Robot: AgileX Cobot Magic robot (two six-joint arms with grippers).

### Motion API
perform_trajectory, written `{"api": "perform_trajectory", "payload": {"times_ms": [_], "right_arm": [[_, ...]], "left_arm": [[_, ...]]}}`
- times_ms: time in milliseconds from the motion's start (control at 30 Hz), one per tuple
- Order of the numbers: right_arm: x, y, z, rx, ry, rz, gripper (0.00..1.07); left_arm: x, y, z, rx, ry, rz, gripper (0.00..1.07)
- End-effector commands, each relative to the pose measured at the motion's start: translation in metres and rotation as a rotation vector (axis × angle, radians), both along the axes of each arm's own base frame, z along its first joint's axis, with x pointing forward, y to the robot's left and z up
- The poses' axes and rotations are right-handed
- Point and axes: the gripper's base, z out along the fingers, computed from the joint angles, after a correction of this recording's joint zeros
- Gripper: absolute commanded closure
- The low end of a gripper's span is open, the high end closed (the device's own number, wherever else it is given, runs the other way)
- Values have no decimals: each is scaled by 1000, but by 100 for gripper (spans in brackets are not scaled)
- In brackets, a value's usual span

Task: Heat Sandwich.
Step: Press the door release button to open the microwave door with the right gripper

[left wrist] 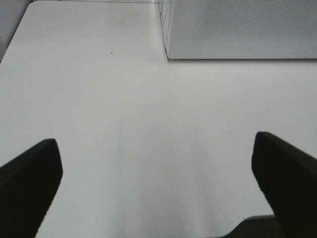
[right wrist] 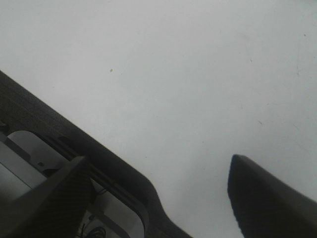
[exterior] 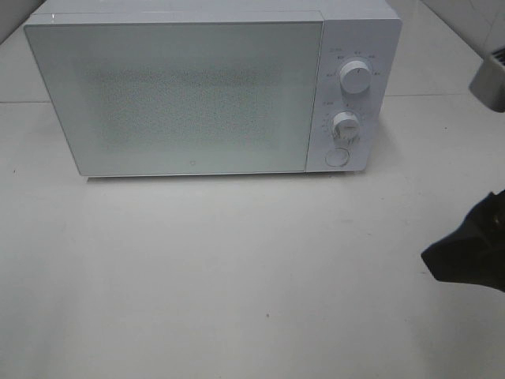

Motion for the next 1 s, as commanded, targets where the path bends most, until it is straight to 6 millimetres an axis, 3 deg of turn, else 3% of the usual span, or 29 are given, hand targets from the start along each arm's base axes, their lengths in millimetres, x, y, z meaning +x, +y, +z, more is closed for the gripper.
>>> {"api": "perform_trajectory", "payload": {"times_ms": [33,200,300,567,900,1000], "right_arm": [[-9,-7,7,-3,-11,-8,32],[-30,-26,22,17,-102,-55,32],[-53,-46,35,58,-213,-138,32],[-87,-78,48,133,-407,-343,32],[-123,-94,51,143,-596,-515,32],[-131,-96,42,126,-631,-554,32]], "left_arm": [[-2,-1,0,-10,-18,1,7],[-2,-1,0,-10,-18,1,7],[-2,-1,0,-10,-18,1,7],[-2,-1,0,-10,-18,1,7],[-2,-1,0,-10,-18,1,7],[-2,-1,0,-10,-18,1,7]]}}
